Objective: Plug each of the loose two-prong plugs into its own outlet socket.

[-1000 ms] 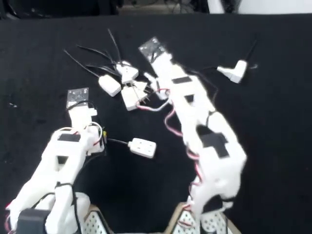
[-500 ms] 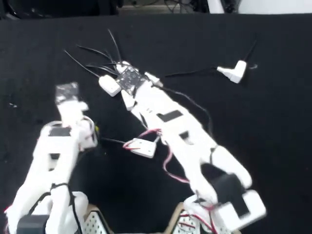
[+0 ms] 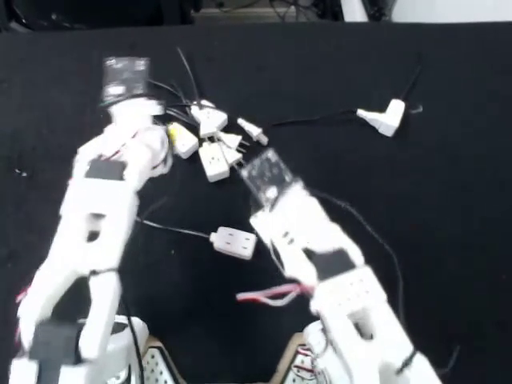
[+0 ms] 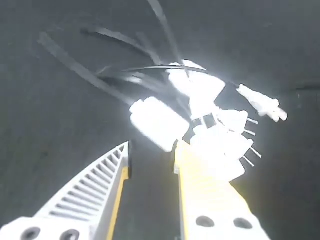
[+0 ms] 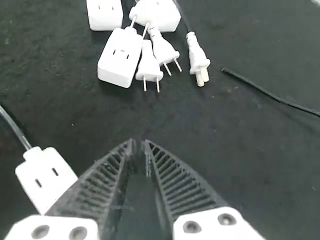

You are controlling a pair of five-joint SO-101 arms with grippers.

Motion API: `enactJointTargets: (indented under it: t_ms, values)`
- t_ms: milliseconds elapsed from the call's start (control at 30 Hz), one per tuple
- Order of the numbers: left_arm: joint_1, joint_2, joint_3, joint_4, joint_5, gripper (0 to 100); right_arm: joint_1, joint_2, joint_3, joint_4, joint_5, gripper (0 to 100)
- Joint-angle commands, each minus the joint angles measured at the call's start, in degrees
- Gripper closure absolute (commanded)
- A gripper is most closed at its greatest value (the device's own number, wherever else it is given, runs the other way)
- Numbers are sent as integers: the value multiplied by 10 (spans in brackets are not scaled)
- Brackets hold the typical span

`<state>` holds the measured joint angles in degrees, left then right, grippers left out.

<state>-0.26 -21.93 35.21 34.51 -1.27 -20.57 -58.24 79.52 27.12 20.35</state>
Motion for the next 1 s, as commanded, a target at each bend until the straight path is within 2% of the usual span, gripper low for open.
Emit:
enactJointTargets:
  t_ms: [0, 67, 167, 333, 433, 567, 767, 967]
  values:
    - [94, 101, -74, -9, -162, 844, 10, -140, 80, 2, -4, 986]
    - [129, 117, -81, -8, -195, 845, 11, -211, 124, 2, 1, 986]
    - [173, 113, -81, -44, -197, 845, 10, -311, 176, 6, -1, 986]
    - [209, 135, -67, -137, -197, 843, 15, -427, 174, 114, 1, 986]
    - [211, 179, -51, -217, -191, 841, 51, -488, 171, 164, -4, 986]
    - [207, 251, -73, -264, -109, 840, 69, -502, 168, 176, -4, 986]
    - [212, 349, -169, -267, 24, 840, 67, -498, 169, 176, -4, 986]
    - [212, 383, -219, -266, 41, 840, 69, -498, 169, 176, 1, 986]
